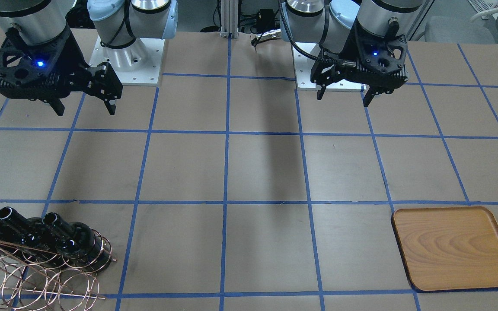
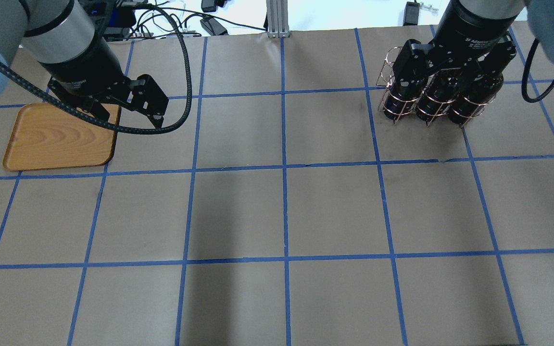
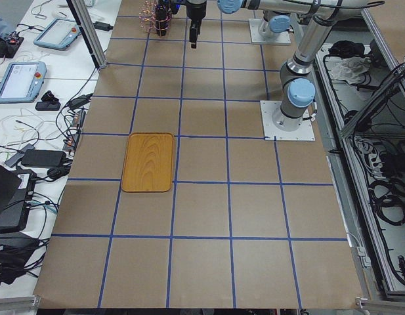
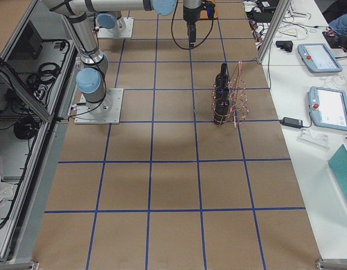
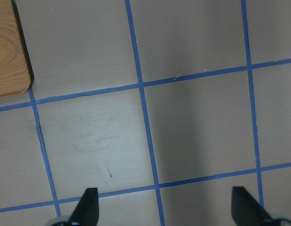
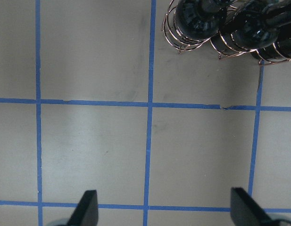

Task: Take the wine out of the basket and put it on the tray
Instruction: 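Move the right gripper down over the bottles in the copper rack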

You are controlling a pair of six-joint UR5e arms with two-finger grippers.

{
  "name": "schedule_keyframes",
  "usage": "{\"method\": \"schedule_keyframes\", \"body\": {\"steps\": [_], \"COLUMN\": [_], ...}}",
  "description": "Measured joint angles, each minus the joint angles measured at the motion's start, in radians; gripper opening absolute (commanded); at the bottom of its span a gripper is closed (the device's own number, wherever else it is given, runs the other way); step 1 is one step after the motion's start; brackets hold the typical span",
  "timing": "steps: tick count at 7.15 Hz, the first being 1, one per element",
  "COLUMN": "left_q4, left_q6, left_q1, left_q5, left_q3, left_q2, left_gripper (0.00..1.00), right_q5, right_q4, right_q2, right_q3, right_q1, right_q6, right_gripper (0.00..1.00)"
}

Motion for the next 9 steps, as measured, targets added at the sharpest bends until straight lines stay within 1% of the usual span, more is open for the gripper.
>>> {"method": "schedule_keyframes", "body": {"steps": [7,9], "left_q4": [0.004,0.004], "left_q6": [-0.005,-0.005], "left_q1": [0.0,0.0], "left_q5": [0.007,0.008], "left_q3": [-0.008,-0.008], "left_q2": [0.004,0.004], "left_gripper": [1.0,1.0], "right_q5": [0.003,0.002], "right_q4": [-0.021,-0.024], "right_q2": [-0.005,-0.005], "right_q3": [-0.012,-0.039], "right_q1": [-0.008,-0.056], "right_q6": [-0.001,-0.019], "right_gripper": [1.0,1.0]}}
